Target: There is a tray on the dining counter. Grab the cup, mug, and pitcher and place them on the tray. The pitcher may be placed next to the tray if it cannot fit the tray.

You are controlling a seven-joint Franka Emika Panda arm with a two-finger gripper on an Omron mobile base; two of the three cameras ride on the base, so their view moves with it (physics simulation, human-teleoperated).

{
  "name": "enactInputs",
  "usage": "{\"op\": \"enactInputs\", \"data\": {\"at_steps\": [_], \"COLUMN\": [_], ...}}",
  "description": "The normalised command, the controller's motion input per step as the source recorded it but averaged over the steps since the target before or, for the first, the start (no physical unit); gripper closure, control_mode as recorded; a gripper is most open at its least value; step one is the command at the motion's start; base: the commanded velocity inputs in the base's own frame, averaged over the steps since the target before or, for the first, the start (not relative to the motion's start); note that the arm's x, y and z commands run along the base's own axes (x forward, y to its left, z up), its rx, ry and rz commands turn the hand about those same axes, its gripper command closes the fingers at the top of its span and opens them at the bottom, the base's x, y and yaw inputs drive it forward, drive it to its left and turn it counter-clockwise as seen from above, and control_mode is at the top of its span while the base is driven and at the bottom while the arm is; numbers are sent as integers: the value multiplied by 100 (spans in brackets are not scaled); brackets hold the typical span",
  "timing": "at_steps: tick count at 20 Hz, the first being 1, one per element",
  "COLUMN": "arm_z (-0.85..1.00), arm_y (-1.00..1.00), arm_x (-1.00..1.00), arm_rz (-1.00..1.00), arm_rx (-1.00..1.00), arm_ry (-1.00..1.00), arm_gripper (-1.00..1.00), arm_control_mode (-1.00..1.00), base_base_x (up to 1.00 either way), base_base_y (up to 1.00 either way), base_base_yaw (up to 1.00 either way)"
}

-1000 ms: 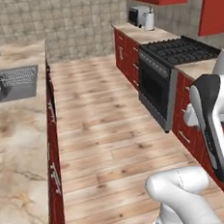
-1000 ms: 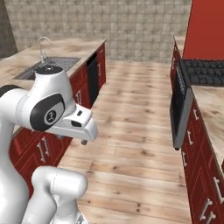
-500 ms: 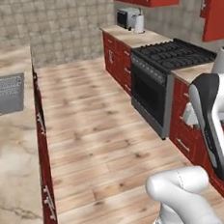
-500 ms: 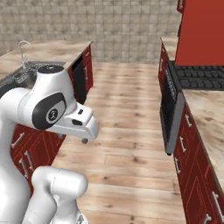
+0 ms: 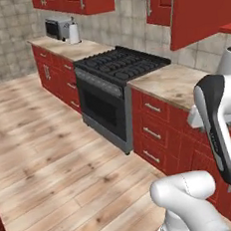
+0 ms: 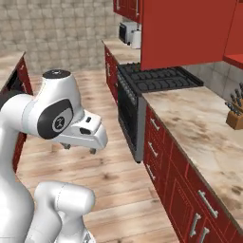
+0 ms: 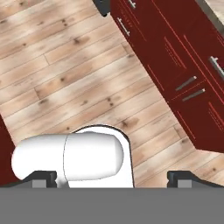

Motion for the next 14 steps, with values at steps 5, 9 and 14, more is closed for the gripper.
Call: {"op": "enactInputs", "data": {"at_steps": [5, 9, 14], "arm_z": [0, 0, 0], "arm_y": [0, 0, 0], "arm_x": [0, 0, 0], "arm_rz": [0, 0, 0], "arm_rx": [0, 0, 0], "arm_ry": [0, 0, 0], "arm_gripper": [-100, -100, -100], "arm_control_mode": [100, 100, 100], "base_base_x": [61, 54, 52], "base_base_y": [0, 0, 8], "base_base_yaw": [-65, -63, -62]}}
